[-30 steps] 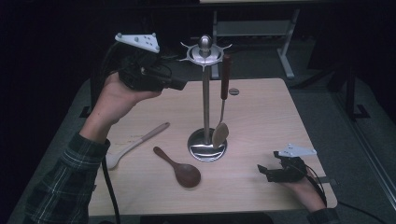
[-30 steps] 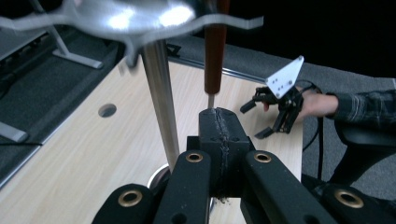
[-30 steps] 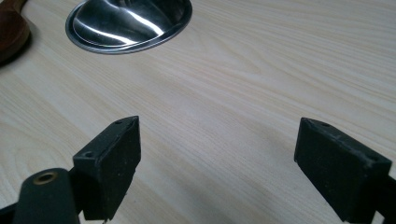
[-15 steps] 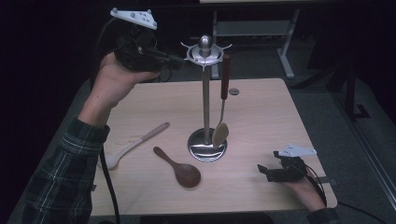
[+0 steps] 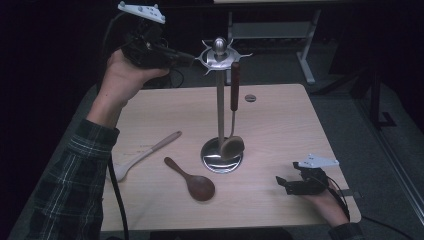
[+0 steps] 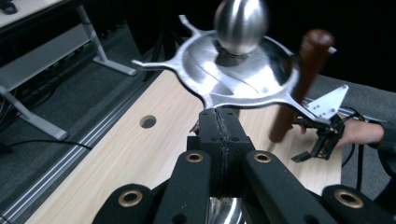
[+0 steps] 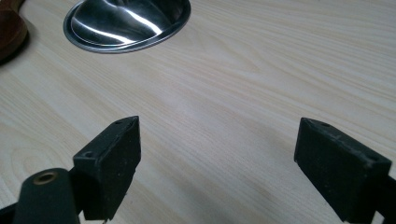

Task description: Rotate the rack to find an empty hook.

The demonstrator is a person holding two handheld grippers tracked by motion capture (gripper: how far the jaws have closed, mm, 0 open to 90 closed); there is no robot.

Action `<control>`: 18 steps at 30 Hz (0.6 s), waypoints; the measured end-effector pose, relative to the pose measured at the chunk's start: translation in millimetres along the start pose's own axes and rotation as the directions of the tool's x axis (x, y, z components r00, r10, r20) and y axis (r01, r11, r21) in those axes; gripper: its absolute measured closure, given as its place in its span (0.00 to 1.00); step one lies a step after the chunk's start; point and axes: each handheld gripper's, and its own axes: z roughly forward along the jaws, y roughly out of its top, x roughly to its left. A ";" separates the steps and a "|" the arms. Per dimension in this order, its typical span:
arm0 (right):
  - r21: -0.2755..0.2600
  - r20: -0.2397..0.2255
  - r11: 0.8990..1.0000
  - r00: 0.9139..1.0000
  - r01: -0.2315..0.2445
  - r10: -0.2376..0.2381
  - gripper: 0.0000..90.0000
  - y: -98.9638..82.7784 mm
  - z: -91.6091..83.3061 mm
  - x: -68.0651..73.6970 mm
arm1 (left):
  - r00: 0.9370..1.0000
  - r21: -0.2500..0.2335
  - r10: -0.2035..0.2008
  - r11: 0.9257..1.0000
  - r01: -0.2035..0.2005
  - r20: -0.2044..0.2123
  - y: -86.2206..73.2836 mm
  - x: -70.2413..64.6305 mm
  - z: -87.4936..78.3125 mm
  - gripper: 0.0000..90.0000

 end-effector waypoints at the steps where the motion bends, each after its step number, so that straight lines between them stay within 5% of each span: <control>1: 0.000 0.000 1.000 1.000 0.000 0.000 0.16 0.0 0.0 0.0 | 1.000 -0.003 -0.002 1.000 0.002 0.001 0.1 1.4 0.7 1.00; 12: 0.002 -0.001 1.000 1.000 0.005 -0.005 0.16 -0.3 0.1 -0.6 | 0.999 -0.012 -0.041 0.999 0.040 -0.022 5.3 19.6 10.6 1.00; 18: 0.002 -0.004 1.000 1.000 0.003 -0.003 0.16 -0.7 0.4 -1.0 | 0.999 -0.015 -0.052 0.999 0.052 -0.011 4.5 18.6 8.8 1.00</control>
